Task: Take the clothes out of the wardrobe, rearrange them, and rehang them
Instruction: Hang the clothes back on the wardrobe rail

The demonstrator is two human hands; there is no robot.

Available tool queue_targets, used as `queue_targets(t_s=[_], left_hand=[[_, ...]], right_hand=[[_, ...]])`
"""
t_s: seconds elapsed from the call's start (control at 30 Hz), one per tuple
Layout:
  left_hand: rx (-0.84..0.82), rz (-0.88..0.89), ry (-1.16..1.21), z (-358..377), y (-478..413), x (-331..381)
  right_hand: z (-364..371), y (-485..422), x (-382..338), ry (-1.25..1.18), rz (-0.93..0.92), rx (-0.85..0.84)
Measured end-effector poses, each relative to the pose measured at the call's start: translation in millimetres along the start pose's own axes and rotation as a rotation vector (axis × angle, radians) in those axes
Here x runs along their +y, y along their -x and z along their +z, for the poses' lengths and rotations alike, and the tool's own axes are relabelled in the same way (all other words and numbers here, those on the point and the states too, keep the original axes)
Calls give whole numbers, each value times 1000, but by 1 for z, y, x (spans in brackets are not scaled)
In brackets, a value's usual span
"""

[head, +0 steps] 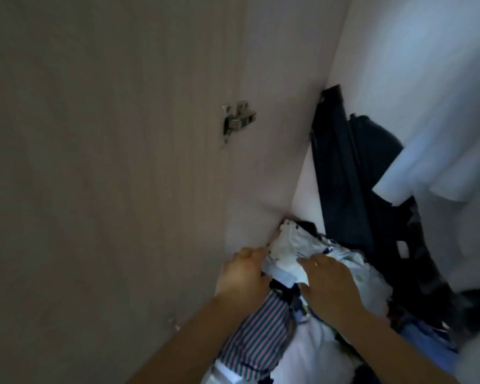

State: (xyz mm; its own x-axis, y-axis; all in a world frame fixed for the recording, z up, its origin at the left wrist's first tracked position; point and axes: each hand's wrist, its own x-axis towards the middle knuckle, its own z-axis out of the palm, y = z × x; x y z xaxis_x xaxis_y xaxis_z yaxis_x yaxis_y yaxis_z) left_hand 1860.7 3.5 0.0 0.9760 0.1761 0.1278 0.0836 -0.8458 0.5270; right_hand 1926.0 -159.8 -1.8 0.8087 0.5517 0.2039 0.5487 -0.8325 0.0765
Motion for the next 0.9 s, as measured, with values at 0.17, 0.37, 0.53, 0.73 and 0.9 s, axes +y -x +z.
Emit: queue_targets(t_s=[0.17, 0.37, 0.53, 0.73, 0.9], left_hand=[[-82, -368, -29, 38, 84, -53], [-16, -900, 6, 66, 203, -77], [129, -1294, 66, 80, 304, -65], [344, -1643, 146, 76, 423, -45], [554, -1840, 203, 64, 506, -42]], right_hand=[[46, 19, -57, -87, -282, -263], [84, 50, -127, -121, -703, -427], [98, 94, -191, -125, -1128, -494], [86, 172, -277, -98, -1467, -535], [67, 231, -358, -70, -1669, -529]])
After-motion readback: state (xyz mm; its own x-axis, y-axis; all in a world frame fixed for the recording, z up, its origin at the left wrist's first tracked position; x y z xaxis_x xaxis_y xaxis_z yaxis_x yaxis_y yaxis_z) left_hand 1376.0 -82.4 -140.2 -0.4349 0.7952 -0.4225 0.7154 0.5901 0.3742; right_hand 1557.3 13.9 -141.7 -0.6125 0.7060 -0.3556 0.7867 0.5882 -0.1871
